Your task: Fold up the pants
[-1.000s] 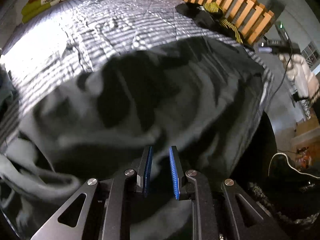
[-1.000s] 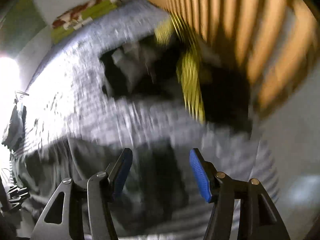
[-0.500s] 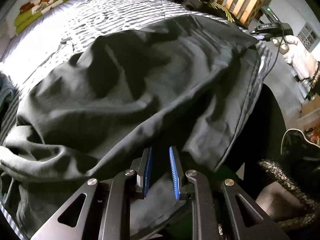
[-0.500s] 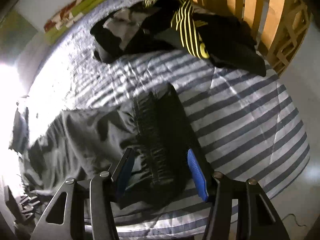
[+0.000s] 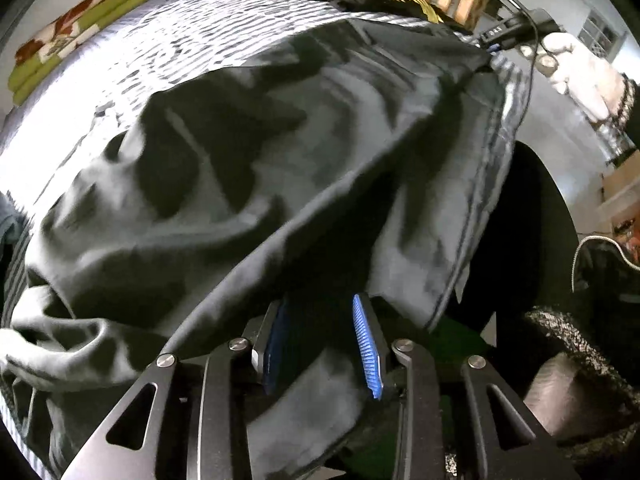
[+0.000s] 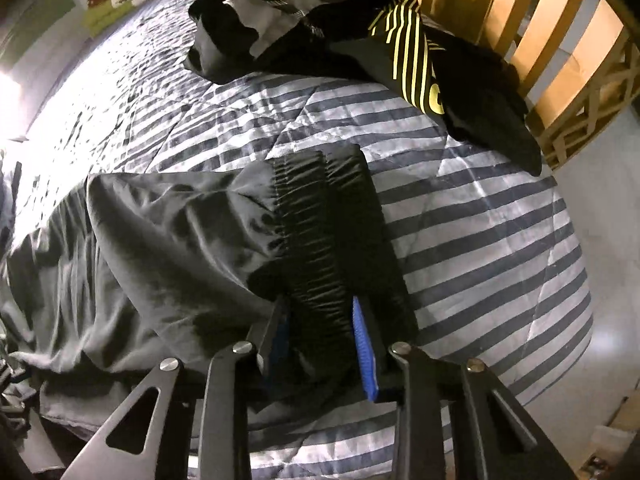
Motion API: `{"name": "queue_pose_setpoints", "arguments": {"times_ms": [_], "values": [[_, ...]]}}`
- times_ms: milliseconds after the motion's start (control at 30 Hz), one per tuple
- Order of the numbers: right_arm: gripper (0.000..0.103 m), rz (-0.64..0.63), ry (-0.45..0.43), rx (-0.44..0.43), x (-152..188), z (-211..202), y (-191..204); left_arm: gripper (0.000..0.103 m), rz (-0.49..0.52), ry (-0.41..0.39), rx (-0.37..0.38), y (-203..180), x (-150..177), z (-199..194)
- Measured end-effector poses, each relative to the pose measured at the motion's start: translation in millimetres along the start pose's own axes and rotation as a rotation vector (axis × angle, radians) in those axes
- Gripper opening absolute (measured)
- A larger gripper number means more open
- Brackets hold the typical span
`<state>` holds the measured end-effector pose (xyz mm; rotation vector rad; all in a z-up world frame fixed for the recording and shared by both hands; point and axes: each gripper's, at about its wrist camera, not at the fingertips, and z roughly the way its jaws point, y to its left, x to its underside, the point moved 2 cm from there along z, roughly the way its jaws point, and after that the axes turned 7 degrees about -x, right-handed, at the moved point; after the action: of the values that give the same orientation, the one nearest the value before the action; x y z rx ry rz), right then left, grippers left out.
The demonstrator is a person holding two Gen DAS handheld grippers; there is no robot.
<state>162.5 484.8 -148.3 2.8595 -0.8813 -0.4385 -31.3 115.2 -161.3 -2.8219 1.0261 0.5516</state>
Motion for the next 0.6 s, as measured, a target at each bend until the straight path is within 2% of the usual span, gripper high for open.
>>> {"name": "queue_pose_setpoints", "arguments": {"times_ms": [67,167,267,367,433,500,533,600], "values": [[0.024,0.023,-0.013,-0.017,-2,-4,-1,0.035,-0.06,-0.023,-0.004,18,2,-10],[0.024,0.033,-0.044,-0.026,-7,-16,1,0.035,-0.153,-0.042,-0.082,59,14,-28],[0.024,0.046,-0.073,-0.035,-15,-27,1,0.035,-0.297,-0.052,-0.134,105,39,-49],[0.024,0.077,-0.092,-0.048,-22,-32,0,0.035,-0.385,-0.052,-0.183,131,67,-64],[0.024,0.079,-0.096,-0.035,-24,-32,0,0.035,-0.407,-0.044,-0.177,135,80,-66],[0.024,0.087,-0.093,-0.036,-26,-30,0,0.035,-0.359,-0.033,-0.2,127,84,-63],[0.024,0.092,-0.091,-0.038,-27,-29,1,0.035,-0.331,-0.022,-0.186,121,82,-58],[0.024,0.099,-0.087,-0.036,-28,-28,1,0.036,-0.338,-0.027,-0.142,118,80,-54]]}}
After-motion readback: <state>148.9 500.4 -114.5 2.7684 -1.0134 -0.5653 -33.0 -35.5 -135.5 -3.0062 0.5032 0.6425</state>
